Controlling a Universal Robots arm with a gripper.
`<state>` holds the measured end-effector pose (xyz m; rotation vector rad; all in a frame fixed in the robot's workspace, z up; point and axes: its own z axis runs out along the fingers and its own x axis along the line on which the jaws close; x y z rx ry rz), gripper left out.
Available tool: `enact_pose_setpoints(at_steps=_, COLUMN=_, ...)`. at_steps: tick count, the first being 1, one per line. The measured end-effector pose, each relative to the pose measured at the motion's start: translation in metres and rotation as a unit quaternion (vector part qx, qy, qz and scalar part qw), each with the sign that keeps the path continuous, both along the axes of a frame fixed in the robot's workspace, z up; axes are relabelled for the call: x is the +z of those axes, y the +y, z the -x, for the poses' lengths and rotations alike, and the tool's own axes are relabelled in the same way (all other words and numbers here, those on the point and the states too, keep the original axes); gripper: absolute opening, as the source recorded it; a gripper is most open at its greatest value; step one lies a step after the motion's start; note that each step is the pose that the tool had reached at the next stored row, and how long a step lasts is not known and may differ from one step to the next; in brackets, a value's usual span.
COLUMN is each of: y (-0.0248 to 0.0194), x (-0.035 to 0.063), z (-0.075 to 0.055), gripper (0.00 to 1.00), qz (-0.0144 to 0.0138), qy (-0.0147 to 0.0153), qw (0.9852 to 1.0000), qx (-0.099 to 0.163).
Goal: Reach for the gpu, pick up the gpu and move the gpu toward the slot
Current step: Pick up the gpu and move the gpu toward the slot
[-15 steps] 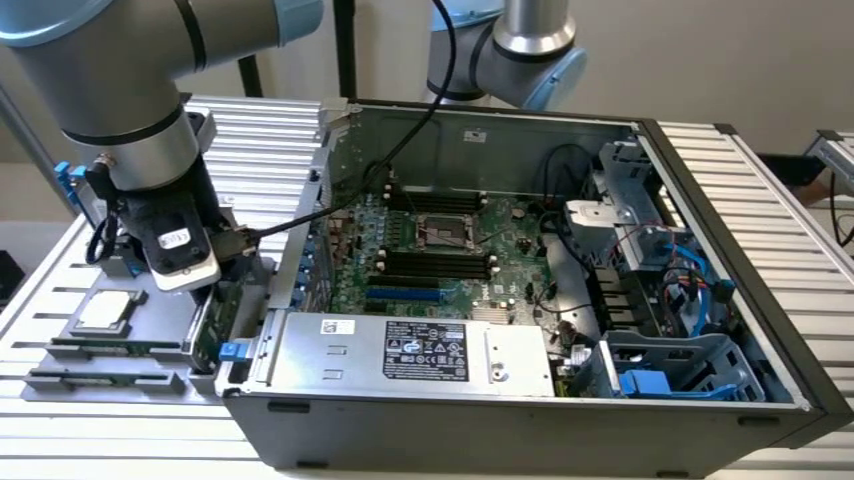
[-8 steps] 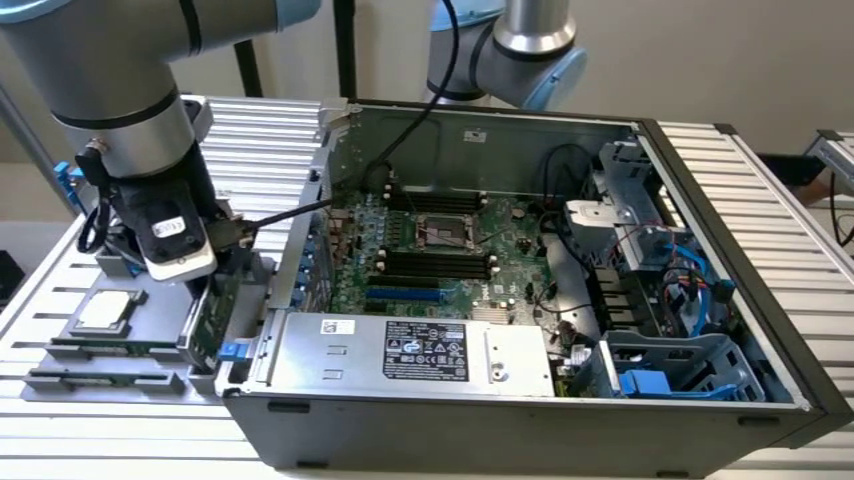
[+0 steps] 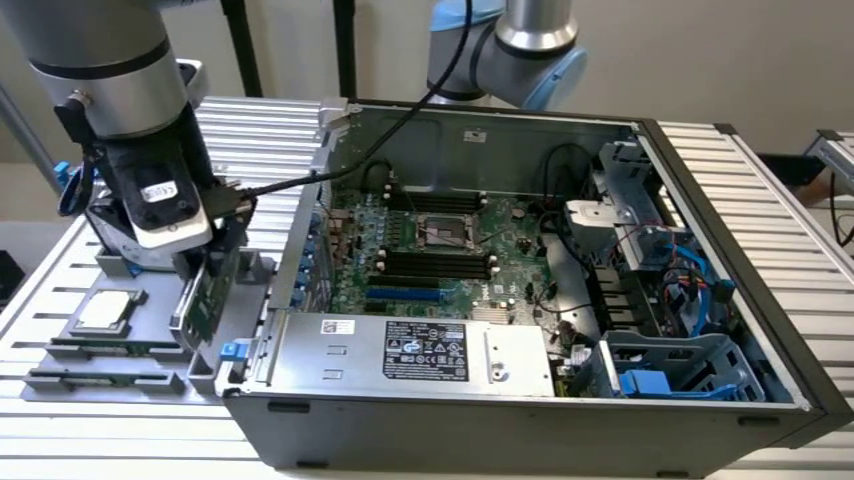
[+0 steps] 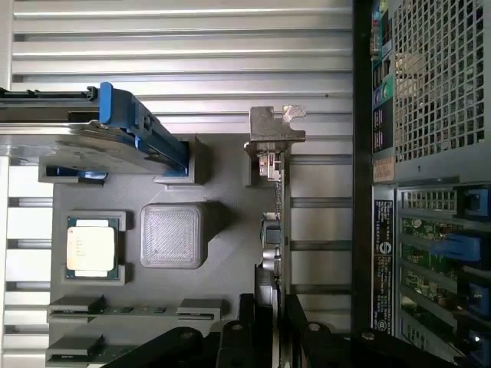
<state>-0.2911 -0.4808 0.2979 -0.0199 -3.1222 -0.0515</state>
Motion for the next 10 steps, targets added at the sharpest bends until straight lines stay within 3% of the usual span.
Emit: enact_pose_setpoints(at_steps=10, y=-0.0001, x=0.0456, z=-0.017, gripper=0.26, qz=0.0, qy=0.0007, qw=1.0, qx=0.0)
